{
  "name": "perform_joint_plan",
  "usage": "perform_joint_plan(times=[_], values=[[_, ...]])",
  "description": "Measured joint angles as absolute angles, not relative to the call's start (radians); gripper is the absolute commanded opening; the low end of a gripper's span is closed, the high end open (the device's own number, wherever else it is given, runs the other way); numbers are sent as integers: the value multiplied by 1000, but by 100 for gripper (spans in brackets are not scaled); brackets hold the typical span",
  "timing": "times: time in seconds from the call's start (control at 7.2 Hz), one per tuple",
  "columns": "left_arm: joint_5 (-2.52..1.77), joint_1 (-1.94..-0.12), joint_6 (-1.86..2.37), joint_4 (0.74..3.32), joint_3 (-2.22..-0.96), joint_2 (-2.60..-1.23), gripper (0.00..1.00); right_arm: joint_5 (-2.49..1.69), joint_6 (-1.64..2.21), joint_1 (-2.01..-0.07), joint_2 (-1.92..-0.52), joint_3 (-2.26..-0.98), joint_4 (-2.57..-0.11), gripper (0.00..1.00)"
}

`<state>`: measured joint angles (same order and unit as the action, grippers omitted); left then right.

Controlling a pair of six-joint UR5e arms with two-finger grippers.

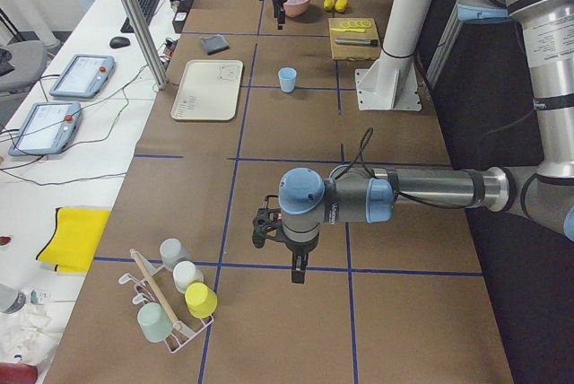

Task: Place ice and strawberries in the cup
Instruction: 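Move the right gripper back over the pink bowl of ice, then lower the right gripper into the ice and grasp another cube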

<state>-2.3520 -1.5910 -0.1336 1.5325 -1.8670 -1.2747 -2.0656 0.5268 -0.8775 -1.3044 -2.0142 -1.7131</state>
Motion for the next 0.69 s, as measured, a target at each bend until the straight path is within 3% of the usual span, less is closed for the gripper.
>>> perform_joint_plan(times=[0.69], values=[[-2370, -1592, -133, 1532, -1867, -1272, 100, -2194, 205, -1091, -1628, -2027, -1507, 99]])
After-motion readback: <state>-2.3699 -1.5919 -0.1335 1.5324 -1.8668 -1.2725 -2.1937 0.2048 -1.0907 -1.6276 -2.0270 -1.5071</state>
